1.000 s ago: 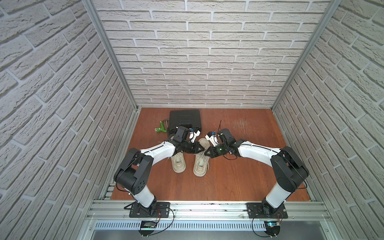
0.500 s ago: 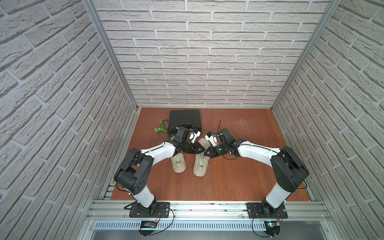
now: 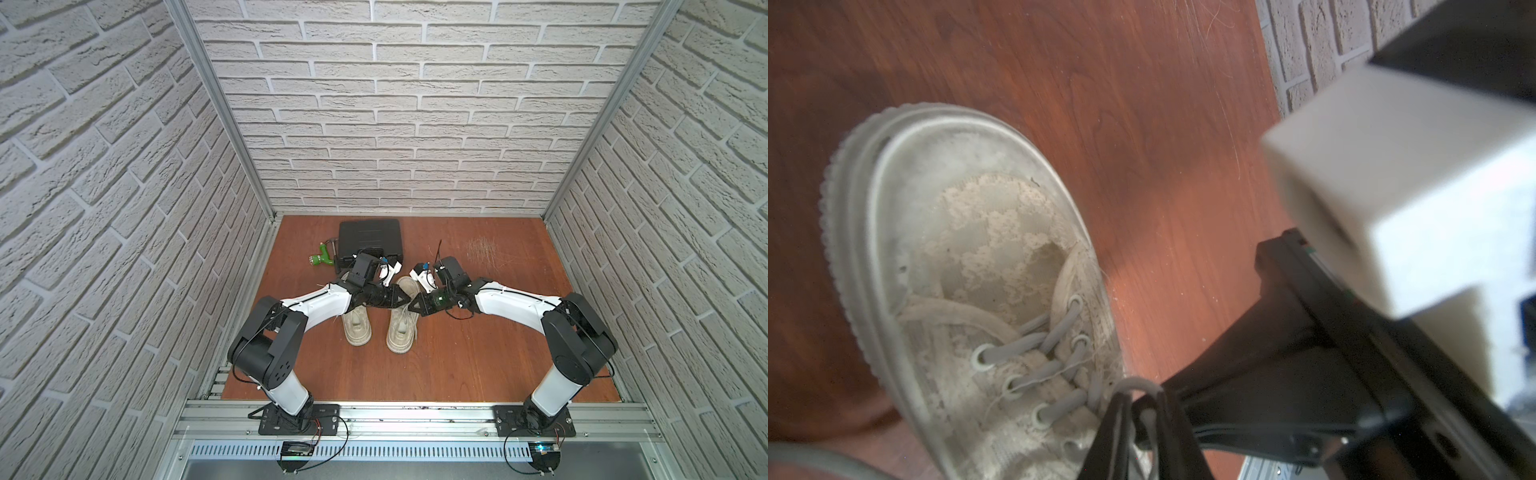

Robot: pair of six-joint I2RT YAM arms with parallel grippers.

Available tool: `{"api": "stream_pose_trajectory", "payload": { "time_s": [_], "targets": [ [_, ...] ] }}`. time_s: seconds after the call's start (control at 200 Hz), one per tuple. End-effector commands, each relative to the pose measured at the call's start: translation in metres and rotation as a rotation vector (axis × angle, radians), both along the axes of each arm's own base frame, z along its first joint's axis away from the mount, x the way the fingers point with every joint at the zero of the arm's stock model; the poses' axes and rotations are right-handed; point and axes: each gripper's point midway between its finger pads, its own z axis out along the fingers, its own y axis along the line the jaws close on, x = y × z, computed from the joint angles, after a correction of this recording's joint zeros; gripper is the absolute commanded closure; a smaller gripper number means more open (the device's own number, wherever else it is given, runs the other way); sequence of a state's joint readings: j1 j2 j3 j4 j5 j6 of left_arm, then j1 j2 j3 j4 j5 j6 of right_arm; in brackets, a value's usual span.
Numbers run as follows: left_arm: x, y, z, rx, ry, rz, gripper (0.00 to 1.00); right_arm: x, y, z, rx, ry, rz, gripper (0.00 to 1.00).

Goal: Tie the shoes
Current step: Cross the shoelace with the shoelace.

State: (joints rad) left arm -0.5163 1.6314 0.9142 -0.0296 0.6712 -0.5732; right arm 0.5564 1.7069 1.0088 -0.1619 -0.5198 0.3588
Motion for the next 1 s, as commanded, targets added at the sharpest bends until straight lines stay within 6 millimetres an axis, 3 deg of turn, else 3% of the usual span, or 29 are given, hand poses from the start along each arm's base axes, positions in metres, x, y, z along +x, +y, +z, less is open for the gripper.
{"api": "stream_pose_trajectory", "payload": {
  "time_s": [0.0, 0.165, 0.995],
  "targets": [
    [-0.002, -0.004, 0.003, -0.019, -0.021, -0.019, 0.86, 0.001, 0.010, 0.013, 0.031, -0.034, 0.029, 0.97],
    [-0.005, -0.005, 0.003, -0.028, -0.013, -0.028, 0.80, 0.004, 0.012, 0.015, 0.031, -0.039, 0.028, 0.97],
    [-0.012, -0.010, 0.000, -0.027, -0.005, -0.046, 0.79, 0.019, 0.001, 0.020, 0.011, -0.060, -0.056, 0.97]
  ]
}}
